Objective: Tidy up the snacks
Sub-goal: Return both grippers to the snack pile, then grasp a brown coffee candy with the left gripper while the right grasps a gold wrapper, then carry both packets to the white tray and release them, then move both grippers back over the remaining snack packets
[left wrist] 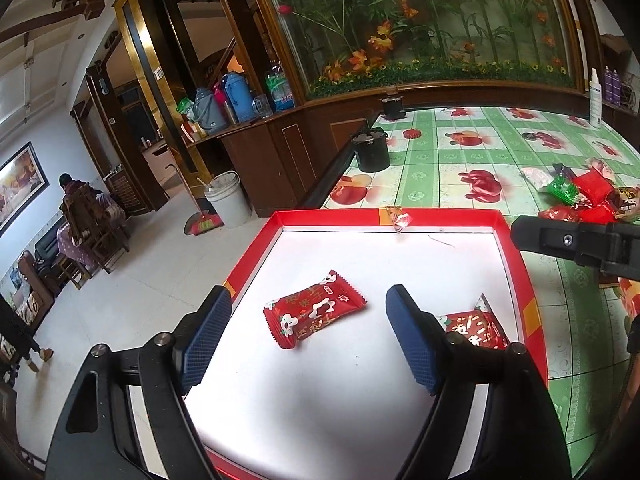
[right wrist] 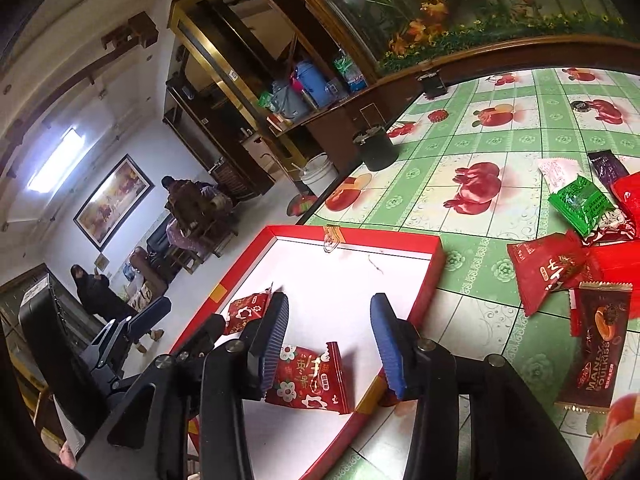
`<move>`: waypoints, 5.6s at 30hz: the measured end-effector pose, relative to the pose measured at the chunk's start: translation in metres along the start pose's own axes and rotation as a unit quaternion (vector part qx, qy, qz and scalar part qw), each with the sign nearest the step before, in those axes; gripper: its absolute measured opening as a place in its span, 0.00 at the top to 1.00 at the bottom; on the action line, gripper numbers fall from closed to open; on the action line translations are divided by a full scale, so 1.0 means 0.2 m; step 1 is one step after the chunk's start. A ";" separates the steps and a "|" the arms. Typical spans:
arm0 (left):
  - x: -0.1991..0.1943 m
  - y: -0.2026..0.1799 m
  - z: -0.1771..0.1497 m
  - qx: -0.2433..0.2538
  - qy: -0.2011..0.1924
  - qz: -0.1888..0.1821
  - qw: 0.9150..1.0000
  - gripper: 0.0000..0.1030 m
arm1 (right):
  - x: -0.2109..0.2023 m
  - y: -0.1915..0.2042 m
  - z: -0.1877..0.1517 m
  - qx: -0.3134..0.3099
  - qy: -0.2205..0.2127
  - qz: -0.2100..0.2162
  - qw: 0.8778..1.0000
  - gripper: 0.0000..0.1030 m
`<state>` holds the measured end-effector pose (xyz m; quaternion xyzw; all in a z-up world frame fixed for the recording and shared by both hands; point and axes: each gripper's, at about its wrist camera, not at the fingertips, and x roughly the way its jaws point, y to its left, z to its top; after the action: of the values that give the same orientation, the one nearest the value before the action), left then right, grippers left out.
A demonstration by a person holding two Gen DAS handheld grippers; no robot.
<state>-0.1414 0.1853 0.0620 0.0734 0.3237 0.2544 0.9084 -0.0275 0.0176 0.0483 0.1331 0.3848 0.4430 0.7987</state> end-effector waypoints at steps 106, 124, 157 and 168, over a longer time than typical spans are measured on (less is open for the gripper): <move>-0.11 -0.80 0.24 0.048 0.065 -0.249 0.965 0.70 | -0.84 -1.18 0.20 0.176 -0.093 -0.100 0.975 0.79; -0.03 -0.01 0.06 -0.067 0.052 -0.135 0.987 0.70 | -0.61 -0.78 0.21 0.127 -0.136 -0.063 0.980 0.79; 0.11 0.24 -0.05 -0.085 0.067 -0.026 0.994 0.28 | 0.12 0.00 0.11 -0.028 0.065 0.071 0.995 0.47; -0.04 -0.15 0.07 0.021 0.042 -0.097 0.994 0.25 | -0.49 -0.71 0.36 0.101 -0.073 -0.037 0.992 0.44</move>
<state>-0.1250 0.1569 0.0684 0.0495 0.3723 0.1612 0.9126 0.0806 -0.1339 0.0668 0.2311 0.3728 0.3614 0.8228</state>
